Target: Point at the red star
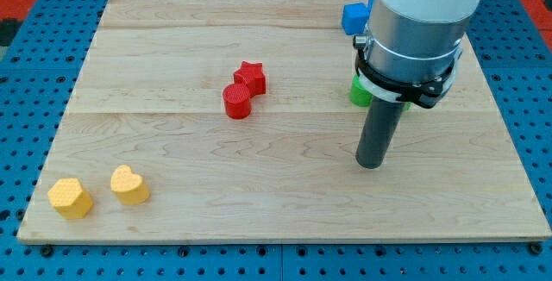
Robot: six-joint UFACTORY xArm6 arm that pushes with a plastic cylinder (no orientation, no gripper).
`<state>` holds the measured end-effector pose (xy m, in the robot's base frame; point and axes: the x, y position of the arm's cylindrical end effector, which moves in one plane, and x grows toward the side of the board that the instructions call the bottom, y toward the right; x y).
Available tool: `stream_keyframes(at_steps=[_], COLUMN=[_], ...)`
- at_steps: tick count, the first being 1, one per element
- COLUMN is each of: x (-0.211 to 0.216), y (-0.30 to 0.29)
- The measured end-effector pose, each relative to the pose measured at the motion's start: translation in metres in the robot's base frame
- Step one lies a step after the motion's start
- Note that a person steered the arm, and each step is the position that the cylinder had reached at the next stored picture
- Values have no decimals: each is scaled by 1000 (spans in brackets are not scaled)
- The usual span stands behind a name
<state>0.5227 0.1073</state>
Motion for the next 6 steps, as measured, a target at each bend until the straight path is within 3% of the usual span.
stream_keyframes(at_steps=[6], x=[-6], y=[-12])
